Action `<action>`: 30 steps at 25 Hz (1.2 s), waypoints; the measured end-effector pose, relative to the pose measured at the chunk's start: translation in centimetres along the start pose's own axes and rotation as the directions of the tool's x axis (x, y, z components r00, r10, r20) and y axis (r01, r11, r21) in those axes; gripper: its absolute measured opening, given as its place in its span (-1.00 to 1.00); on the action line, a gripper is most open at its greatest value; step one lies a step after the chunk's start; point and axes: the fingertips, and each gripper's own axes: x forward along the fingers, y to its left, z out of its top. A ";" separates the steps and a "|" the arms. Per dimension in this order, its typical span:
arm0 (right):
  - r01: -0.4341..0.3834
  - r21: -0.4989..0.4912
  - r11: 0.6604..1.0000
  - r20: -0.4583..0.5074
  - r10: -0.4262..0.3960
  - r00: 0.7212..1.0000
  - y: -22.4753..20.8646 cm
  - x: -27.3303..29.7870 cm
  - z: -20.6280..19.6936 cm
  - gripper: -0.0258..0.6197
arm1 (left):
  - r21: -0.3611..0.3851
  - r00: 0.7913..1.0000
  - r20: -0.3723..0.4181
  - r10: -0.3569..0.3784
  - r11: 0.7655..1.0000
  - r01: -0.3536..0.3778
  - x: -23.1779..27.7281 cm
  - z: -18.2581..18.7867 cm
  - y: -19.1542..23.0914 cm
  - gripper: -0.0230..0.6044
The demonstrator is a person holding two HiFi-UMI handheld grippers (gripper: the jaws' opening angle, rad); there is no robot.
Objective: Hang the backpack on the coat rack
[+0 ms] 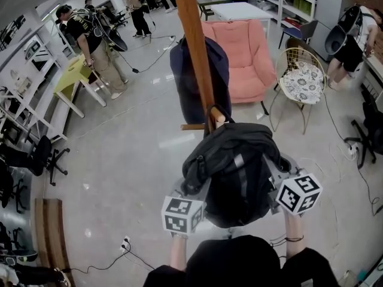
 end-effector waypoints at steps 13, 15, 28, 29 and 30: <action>-0.049 -0.022 0.999 -0.013 0.049 0.999 -0.6 0.5 -0.4 -0.75 | 0.009 1.000 0.008 0.021 1.000 -0.021 0.2 -0.2 0.8 -0.34; -0.053 -0.028 0.998 -0.014 0.053 0.999 -0.6 0.5 -0.4 -0.73 | 0.003 1.000 0.015 0.024 1.000 -0.024 0.2 -0.2 0.9 -0.31; -0.050 -0.089 0.995 -0.018 0.049 0.999 -1.3 0.5 0.1 -0.31 | -0.021 0.995 0.056 0.080 0.997 -0.079 0.0 0.3 1.8 -0.11; -0.049 -0.101 0.994 -0.018 0.048 0.999 -1.3 0.4 0.1 -0.29 | -0.024 0.994 0.072 0.086 0.996 -0.085 -0.3 0.5 1.9 -0.09; -0.048 -0.108 0.993 -0.016 0.047 0.999 -1.3 0.3 0.2 -0.27 | -0.029 0.992 0.087 0.091 0.996 -0.089 -0.6 0.8 2.0 -0.07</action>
